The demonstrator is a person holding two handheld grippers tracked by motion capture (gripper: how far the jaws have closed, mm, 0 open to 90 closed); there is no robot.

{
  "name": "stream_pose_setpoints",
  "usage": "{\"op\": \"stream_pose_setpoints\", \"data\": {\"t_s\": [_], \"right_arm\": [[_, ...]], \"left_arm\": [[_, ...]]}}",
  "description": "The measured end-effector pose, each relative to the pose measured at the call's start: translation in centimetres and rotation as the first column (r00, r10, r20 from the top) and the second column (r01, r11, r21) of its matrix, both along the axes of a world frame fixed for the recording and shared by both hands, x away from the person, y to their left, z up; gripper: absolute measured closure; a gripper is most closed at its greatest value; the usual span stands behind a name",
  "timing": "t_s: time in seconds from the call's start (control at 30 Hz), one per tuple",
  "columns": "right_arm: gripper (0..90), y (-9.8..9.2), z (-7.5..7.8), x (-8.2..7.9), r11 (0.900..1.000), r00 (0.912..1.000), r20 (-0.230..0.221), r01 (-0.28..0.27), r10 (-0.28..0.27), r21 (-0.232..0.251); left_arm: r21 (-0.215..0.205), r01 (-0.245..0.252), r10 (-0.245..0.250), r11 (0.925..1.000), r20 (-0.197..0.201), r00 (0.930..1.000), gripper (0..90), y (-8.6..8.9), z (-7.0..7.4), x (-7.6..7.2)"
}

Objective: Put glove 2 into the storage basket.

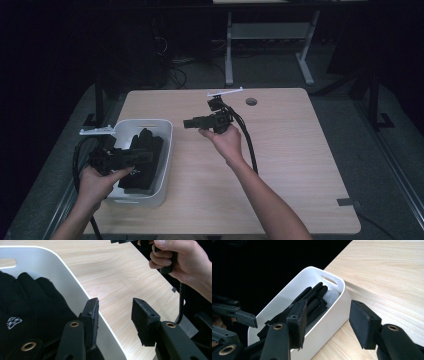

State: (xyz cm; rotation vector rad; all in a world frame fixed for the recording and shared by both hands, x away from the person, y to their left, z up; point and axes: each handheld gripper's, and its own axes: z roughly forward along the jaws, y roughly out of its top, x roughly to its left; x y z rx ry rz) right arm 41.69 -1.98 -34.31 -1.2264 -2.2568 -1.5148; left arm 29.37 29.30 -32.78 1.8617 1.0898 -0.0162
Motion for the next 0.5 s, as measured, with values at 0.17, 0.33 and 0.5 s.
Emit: {"op": "stream_pose_setpoints", "data": {"t_s": [0.17, 0.33, 0.5], "right_arm": [[47.0, -0.7, 0.1, -0.1, 1.000, 1.0000, 0.002, 0.002, -0.002, 0.001], [47.0, -1.9, 0.1, -0.1, 1.000, 0.9999, 0.005, 0.016, -0.016, 0.001], [46.6, -3.1, 0.0, -0.2, 0.999, 0.9995, 0.003, 0.032, -0.032, 0.003]], "left_arm": [[-0.004, 0.018, -0.018, 0.9998, 0.004, 0.9998, 56.6, -0.9, 0.2, 0.1], [-0.009, 0.031, -0.031, 0.9995, 0.000, 0.9995, 56.0, -1.7, 0.2, 0.4], [-0.016, 0.045, -0.045, 0.9989, -0.001, 0.9990, 55.7, -2.4, 0.3, 0.6]]}}
